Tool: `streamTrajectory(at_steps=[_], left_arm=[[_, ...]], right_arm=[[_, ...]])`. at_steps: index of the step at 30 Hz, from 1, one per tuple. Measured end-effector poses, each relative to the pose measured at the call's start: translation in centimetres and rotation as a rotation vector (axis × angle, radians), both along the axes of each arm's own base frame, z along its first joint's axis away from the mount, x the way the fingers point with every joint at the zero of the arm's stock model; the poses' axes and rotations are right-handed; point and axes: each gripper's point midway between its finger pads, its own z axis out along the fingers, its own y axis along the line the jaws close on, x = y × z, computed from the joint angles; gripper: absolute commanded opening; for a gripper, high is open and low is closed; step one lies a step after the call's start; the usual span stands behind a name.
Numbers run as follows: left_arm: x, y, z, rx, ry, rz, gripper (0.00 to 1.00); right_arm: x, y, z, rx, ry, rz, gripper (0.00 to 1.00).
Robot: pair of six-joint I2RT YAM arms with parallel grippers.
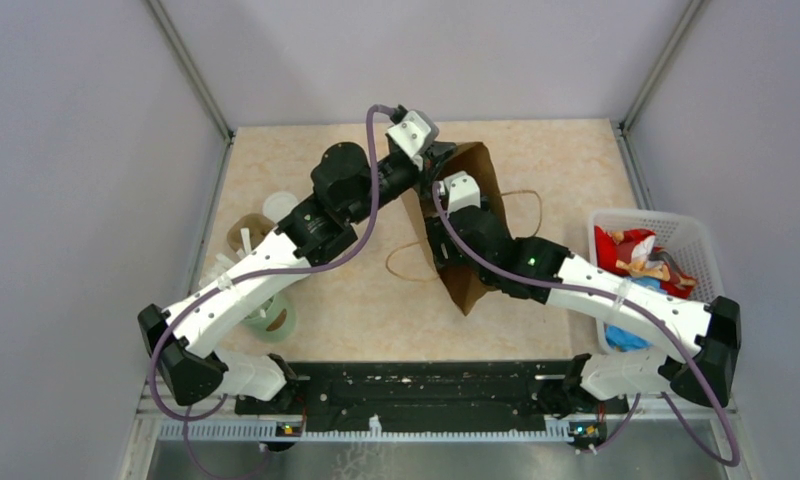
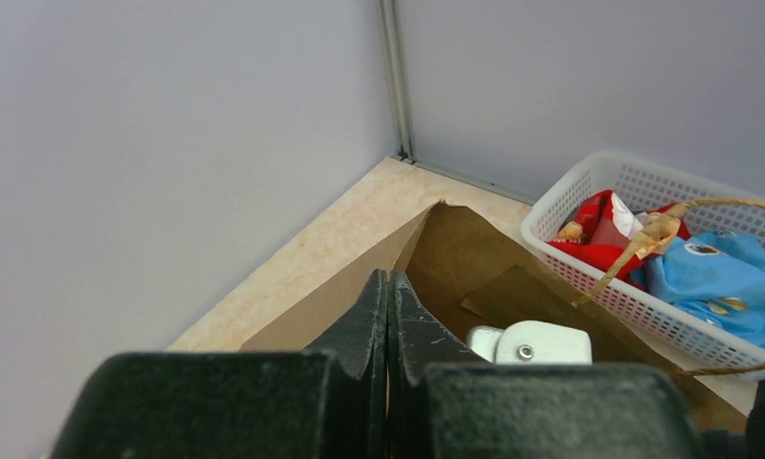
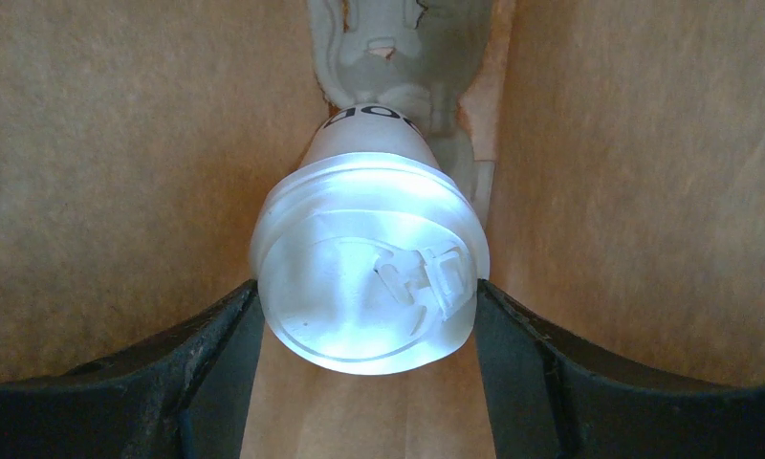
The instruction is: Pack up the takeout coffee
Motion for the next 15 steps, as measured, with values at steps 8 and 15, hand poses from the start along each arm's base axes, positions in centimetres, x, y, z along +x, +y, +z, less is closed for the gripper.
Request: streamTrajectory(at_steps=[8, 15], left_arm=[[0.0, -0.6, -2.4, 0.01, 0.031, -0.012, 0.0], [-0.6, 0.2, -2.5, -0.002, 0.028, -0.008, 0.0]], right_arm=[[0.3, -0.4, -1.0, -0.023, 0.001, -0.031, 0.53], [0.5, -0.6, -2.0, -0.032, 0.011, -0.072, 0.53]])
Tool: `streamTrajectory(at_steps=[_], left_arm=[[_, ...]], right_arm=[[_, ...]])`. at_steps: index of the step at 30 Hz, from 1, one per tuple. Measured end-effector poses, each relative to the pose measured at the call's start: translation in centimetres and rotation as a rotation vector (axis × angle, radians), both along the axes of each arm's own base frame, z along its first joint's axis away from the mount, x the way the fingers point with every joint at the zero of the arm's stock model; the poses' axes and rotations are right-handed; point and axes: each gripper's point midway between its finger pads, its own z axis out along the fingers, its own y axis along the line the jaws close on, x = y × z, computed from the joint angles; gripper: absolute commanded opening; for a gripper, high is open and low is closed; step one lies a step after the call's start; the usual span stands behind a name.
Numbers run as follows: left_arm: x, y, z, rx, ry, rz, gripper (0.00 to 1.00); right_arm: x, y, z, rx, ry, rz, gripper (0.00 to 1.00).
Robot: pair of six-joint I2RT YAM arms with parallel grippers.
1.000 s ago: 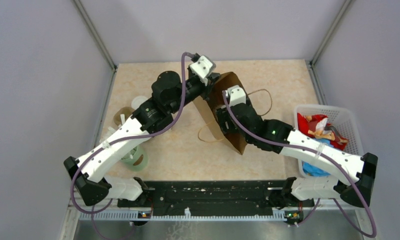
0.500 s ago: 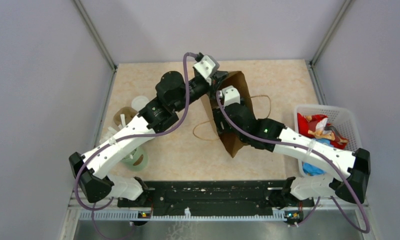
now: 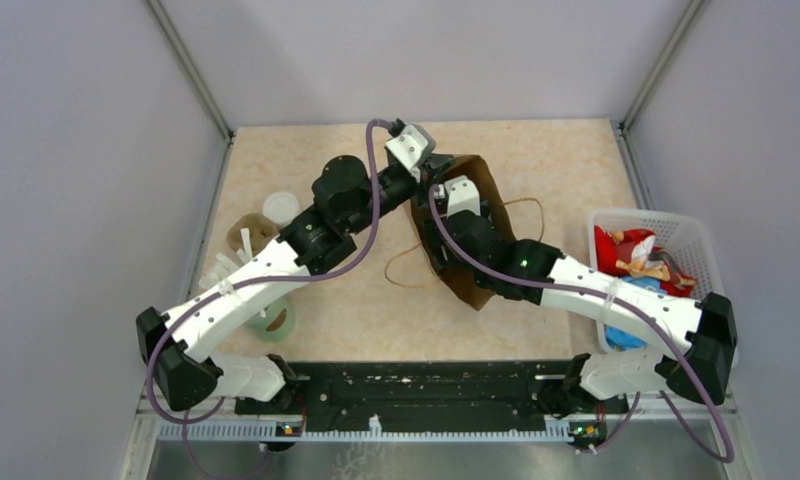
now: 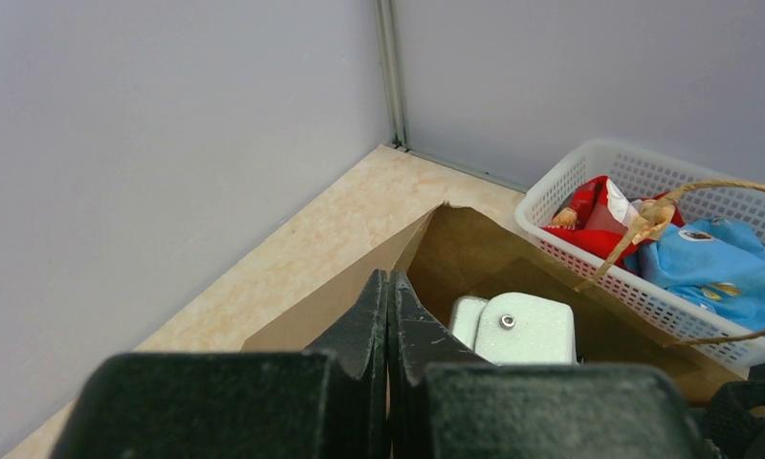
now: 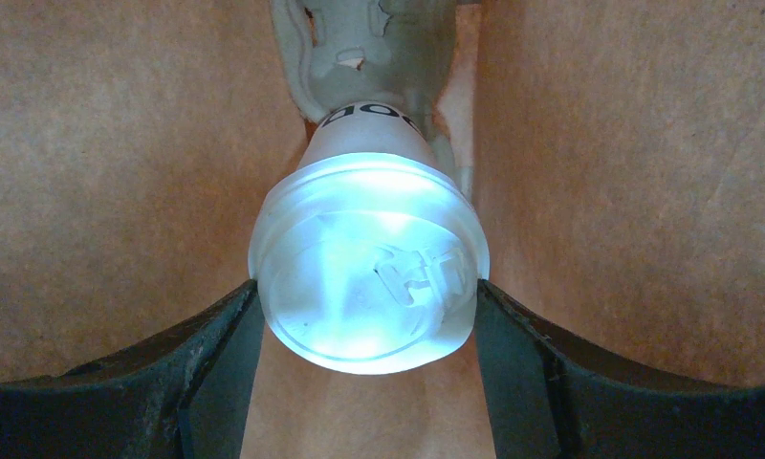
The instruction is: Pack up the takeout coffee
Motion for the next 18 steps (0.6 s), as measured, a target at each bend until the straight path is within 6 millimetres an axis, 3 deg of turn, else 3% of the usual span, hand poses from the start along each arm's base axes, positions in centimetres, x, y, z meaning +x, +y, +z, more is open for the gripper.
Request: streamTrajectory(at_steps=[18], left_arm=[[-0.3, 0.8, 0.7, -0.014, -0.007, 0.019, 0.0]], right_arm=[[-0.5, -1.2, -3.1, -0.048, 0.02, -0.021, 0.53]])
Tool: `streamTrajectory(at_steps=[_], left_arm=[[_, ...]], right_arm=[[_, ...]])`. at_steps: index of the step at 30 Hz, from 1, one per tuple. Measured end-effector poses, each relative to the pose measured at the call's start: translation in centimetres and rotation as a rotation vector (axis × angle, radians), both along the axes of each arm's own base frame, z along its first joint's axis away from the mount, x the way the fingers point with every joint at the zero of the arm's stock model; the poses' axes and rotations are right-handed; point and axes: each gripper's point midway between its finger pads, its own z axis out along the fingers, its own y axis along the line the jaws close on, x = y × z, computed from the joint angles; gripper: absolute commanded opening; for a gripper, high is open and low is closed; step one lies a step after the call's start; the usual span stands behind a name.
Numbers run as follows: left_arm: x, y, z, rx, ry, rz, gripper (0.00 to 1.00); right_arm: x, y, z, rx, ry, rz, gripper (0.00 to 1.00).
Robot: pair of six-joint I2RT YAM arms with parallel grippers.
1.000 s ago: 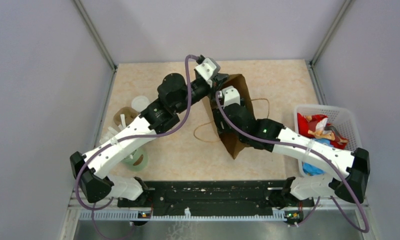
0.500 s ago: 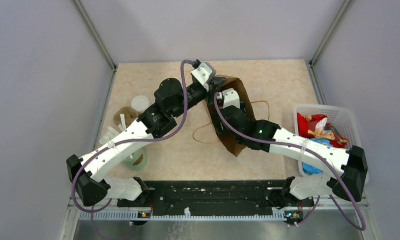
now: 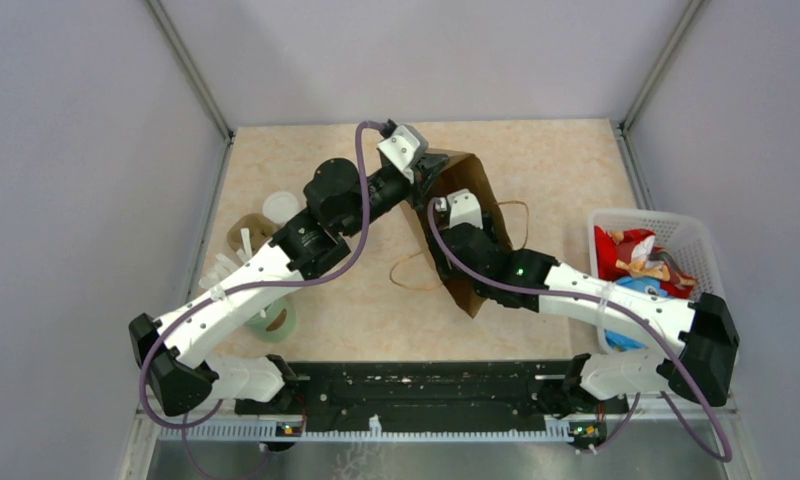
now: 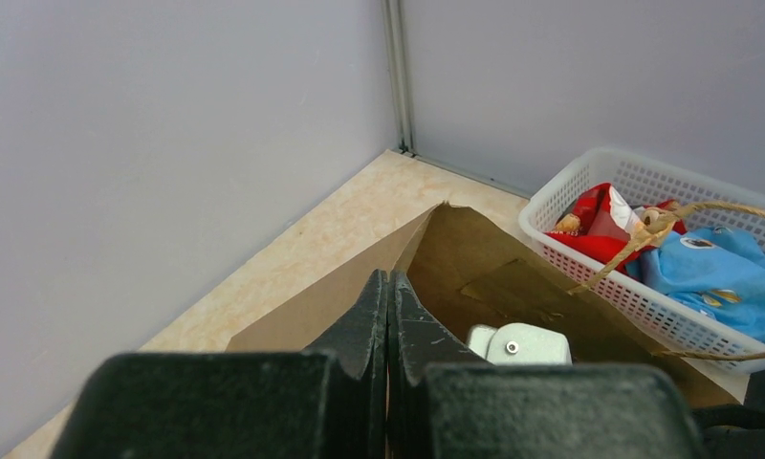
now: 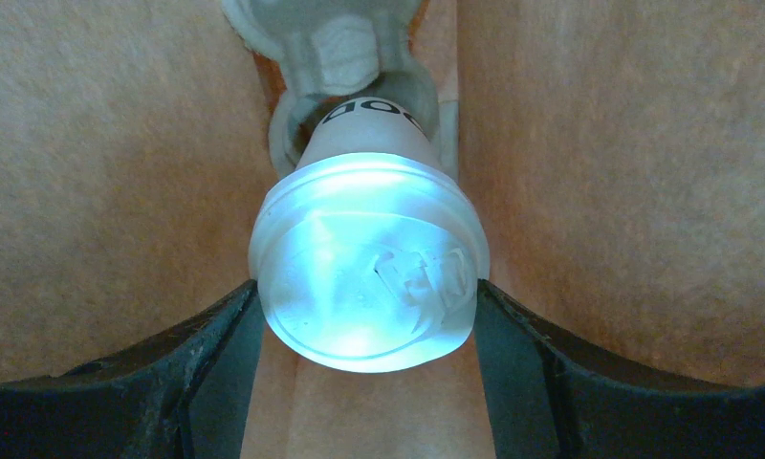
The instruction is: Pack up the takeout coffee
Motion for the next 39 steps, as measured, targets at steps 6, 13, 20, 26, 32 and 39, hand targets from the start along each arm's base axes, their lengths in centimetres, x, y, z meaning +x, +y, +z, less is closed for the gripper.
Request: streamTrajectory(at_steps=[6, 13, 20, 26, 32, 39], left_arm=[[-0.3, 0.3, 0.0, 0.002, 0.003, -0.001, 0.0], [-0.4, 0.2, -0.4, 0.001, 0.016, -0.009, 0.0], [-0.7, 0.8, -1.0, -0.007, 0.024, -0.002, 0.0], [-0.8, 0.9, -1.0, -0.012, 0.028, 0.003, 0.0], [-0.7, 1.5, -1.2, -0.024, 0.043, 0.024, 0.0], [-0.7, 2.0, -1.3, -0.045, 0.064, 0.044, 0.0]], right_arm=[[0.1, 0.2, 0.0, 0.015, -0.009, 0.0, 0.52], [0.7, 1.3, -1.0, 0.011, -0.005, 0.006, 0.52], [0.9, 1.6, -1.8, -0.01, 0.003, 0.003, 0.52], [1.3, 2.0, -2.3, -0.022, -0.002, 0.007, 0.52], [1.7, 2.1, -2.3, -0.021, -0.006, 0.012, 0.53], [2.3, 2.1, -2.4, -0.016, 0.011, 0.056, 0.52]])
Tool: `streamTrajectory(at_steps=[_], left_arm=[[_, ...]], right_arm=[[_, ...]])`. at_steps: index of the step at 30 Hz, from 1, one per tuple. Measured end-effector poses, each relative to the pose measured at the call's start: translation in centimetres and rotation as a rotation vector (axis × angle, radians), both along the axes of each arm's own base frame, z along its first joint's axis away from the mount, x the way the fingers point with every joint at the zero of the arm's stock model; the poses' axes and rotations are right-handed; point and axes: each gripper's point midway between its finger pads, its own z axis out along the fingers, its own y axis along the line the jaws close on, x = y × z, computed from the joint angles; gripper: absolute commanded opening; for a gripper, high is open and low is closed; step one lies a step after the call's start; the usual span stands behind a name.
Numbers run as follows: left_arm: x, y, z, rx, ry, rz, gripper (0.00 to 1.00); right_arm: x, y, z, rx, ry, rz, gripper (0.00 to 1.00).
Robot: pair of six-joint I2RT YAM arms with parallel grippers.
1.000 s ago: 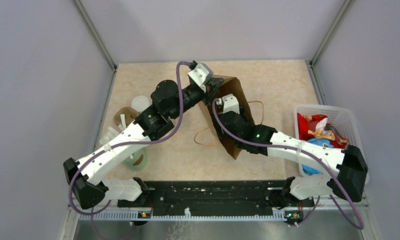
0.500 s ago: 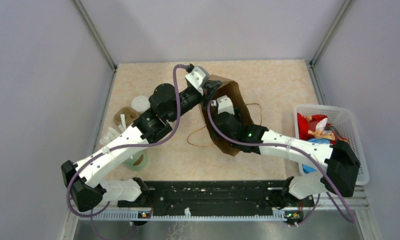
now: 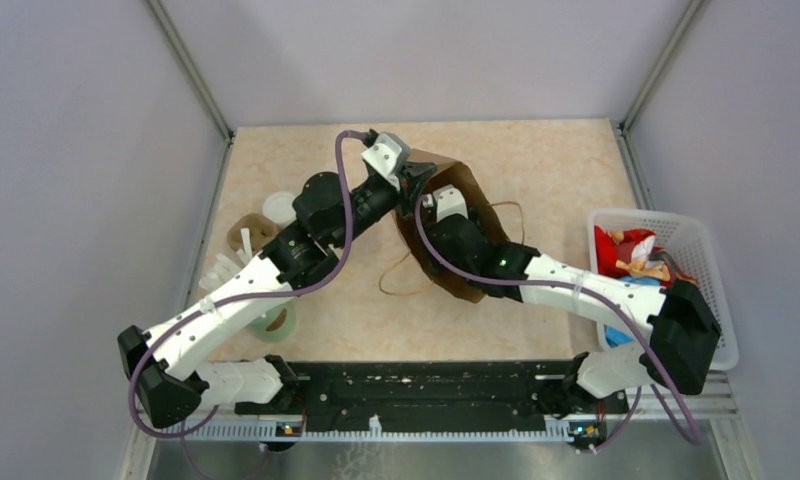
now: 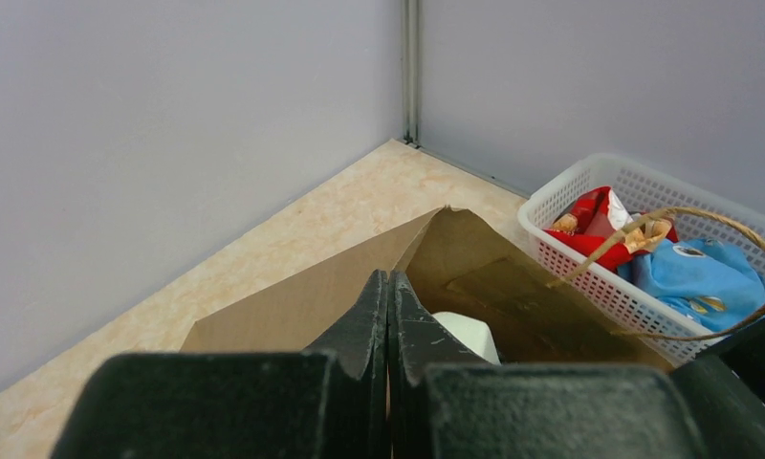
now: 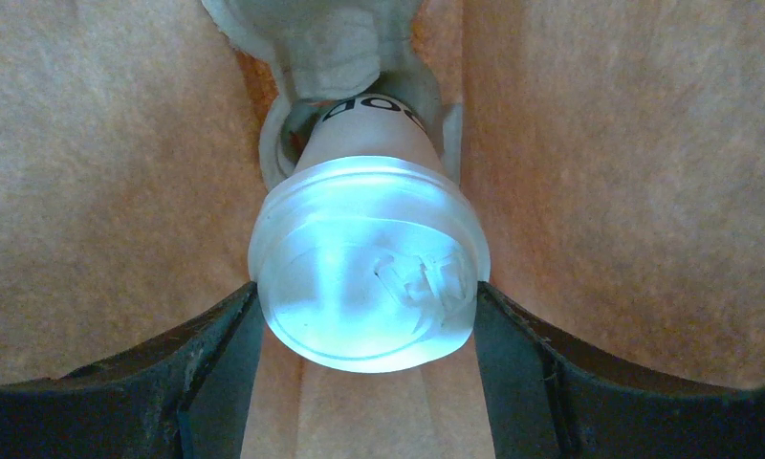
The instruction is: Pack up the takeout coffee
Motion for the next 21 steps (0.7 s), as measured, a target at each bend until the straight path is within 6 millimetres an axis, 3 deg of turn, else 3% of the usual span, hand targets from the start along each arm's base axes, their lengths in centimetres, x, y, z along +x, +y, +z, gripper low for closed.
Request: streamTrajectory(at_steps=[6, 21], left_arm=[[-0.2, -0.1, 0.0, -0.021, 0.02, -0.007, 0.0], [-0.5, -2.2, 0.4, -0.148, 0.144, -0.083, 0.0]], right_arm=[[0.2, -0.7, 0.5, 0.008, 0.01, 0.024, 0.52], [-2.1, -2.4, 1.5, -0.008, 0.056, 0.075, 0.52]])
